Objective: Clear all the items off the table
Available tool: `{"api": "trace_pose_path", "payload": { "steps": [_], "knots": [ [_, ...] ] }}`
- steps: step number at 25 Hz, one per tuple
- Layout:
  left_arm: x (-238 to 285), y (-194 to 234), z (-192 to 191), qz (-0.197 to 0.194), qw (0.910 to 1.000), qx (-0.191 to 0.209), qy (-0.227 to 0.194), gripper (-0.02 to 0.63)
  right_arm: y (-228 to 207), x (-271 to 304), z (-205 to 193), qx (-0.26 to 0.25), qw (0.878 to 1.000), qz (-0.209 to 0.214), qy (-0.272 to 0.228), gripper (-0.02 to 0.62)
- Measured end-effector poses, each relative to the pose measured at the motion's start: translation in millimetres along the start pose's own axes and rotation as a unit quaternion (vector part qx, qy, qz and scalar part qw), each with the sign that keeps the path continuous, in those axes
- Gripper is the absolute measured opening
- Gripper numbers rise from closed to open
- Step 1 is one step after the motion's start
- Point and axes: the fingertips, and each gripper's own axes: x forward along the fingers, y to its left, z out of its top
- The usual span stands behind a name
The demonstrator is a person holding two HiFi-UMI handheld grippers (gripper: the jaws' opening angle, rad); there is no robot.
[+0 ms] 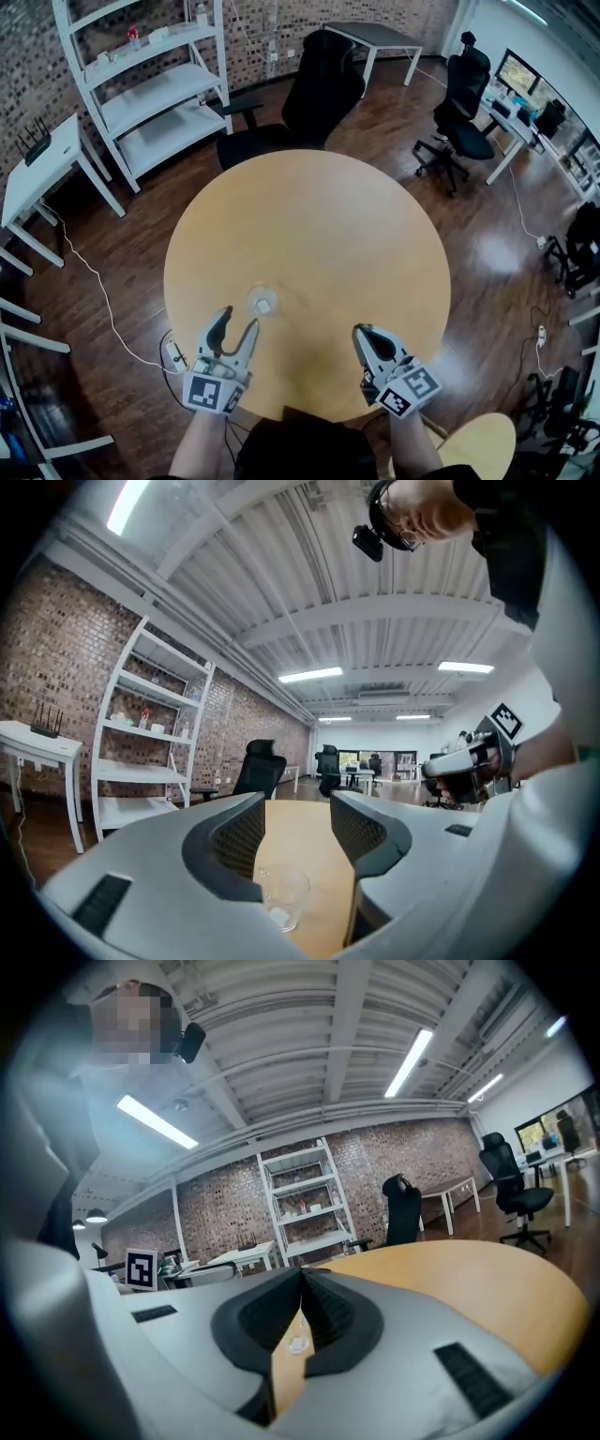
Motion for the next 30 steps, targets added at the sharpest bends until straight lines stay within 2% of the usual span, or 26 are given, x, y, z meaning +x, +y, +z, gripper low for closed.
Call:
{"api": "trace_pose_path", "payload": {
  "steps": [1,3,5,6,8,9,13,17,26,30],
  "knots": [
    [-4,0,13,0.0,0.9999,-0.005,-0.015,0.218,-1,-6,8,-0.007,1.0,-0.009,-0.013,0.003],
    [-16,-4,32,-0.005,0.9991,-0.016,-0.039,0.102,-5,-21,22,-0.02,0.998,-0.035,-0.042,0.003],
    [-25,-7,46,-0.008,0.9981,-0.028,-0.054,0.088,-15,-40,33,-0.034,0.994,-0.069,-0.072,0.003],
    [-27,-7,51,-0.007,0.9978,-0.032,-0.058,0.038,-20,-48,37,-0.038,0.992,-0.089,-0.086,0.003],
    [-30,-6,58,-0.009,0.9974,-0.036,-0.061,0.034,-30,-64,44,-0.041,0.985,-0.125,-0.11,0.003],
    [-31,-5,61,-0.011,0.9973,-0.04,-0.061,0.005,-32,-70,47,-0.039,0.982,-0.138,-0.119,0.004],
    [-42,-10,62,-0.022,0.9956,-0.061,-0.068,0.002,-28,-94,42,-0.037,0.974,-0.168,-0.146,0.003],
    [-43,-21,56,-0.034,0.9953,-0.066,-0.061,0.0,-18,-102,40,-0.049,0.974,-0.163,-0.147,0.003],
    [-28,-39,65,-0.088,0.9922,-0.059,-0.065,0.0,-5,-107,47,-0.071,0.974,-0.165,-0.139,0.003],
    [-26,-38,72,-0.084,0.9931,-0.041,-0.07,0.0,-5,-104,49,-0.068,0.974,-0.168,-0.14,0.003]
  ]
}}
